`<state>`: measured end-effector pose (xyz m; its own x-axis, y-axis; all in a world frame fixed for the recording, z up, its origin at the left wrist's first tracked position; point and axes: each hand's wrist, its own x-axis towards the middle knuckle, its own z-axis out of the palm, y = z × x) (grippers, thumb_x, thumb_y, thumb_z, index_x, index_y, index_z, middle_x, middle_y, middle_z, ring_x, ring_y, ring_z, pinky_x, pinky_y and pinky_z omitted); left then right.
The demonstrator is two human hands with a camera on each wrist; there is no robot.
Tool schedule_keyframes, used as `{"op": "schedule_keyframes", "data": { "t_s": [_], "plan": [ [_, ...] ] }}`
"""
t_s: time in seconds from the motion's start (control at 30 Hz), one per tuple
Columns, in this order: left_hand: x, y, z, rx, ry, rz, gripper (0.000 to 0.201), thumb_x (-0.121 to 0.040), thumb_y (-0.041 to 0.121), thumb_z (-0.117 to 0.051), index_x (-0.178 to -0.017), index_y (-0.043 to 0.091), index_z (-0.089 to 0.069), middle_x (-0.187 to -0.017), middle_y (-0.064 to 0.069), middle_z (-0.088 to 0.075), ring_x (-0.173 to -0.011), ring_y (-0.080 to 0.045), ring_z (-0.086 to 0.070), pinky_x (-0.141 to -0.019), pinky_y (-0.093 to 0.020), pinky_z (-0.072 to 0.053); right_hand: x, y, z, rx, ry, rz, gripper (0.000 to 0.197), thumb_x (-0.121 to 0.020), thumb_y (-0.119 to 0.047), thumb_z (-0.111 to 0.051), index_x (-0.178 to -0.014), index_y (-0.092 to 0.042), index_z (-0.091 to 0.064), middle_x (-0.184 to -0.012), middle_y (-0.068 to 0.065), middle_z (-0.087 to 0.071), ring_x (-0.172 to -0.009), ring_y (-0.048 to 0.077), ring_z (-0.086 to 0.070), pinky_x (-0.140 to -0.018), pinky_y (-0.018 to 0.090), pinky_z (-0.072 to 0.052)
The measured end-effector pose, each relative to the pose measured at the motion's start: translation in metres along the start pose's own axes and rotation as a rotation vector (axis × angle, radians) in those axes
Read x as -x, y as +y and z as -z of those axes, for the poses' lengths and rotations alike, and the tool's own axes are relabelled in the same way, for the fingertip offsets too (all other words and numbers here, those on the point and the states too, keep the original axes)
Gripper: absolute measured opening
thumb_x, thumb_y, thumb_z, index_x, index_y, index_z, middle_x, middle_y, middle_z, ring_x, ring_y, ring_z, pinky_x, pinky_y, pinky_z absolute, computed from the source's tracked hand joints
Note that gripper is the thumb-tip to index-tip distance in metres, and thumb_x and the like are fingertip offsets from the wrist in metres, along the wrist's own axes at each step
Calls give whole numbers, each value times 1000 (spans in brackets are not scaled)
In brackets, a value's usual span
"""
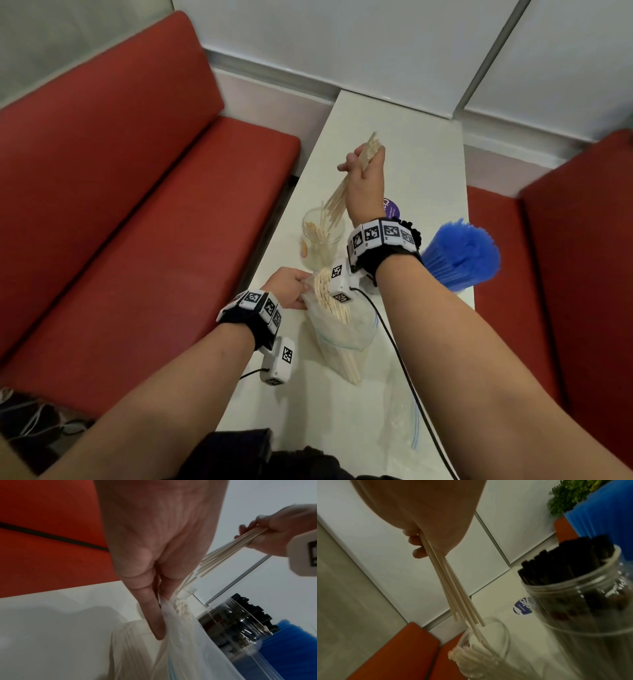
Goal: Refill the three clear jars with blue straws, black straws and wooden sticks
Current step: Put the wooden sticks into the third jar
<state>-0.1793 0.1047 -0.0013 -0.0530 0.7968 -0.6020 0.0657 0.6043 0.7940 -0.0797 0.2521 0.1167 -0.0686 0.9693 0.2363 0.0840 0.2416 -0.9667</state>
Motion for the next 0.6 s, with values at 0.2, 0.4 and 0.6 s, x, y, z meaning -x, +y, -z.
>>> {"op": "schedule_keyframes", "data": {
  "t_s": [0.2,0.4,0.6],
  "plan": [
    [-9,-2,5,6,-40,9,34,-96,-8,-53,-129,-4,-61,-109,-16,-66,-95,-28,-67,-85,-41,-62,8,45,-15,57,-22,-61,5,-105,-10,-41,-104,-15,-41,-93,-12,-54,-82,1,-65,-82,19,-46],
    [-15,-5,7,62,-54,34,28,-94,-10,-54,-103,7,-75,-85,-9,-72,-90,-24,-67,-94,-51,-56,22,74,-17,127,-83,-159,8,-97,-9,-57,-98,-13,-51,-85,-10,-59,-78,6,-56,-80,32,-46],
    [-18,-4,5,128,-60,50,34,-97,-11,-46,-105,7,-74,-85,-10,-73,-78,-19,-70,-85,-44,-61,29,69,-24,187,-57,25,16,-90,-6,-57,-104,-14,-56,-103,3,-63,-100,16,-60,-95,36,-48]
  ]
}}
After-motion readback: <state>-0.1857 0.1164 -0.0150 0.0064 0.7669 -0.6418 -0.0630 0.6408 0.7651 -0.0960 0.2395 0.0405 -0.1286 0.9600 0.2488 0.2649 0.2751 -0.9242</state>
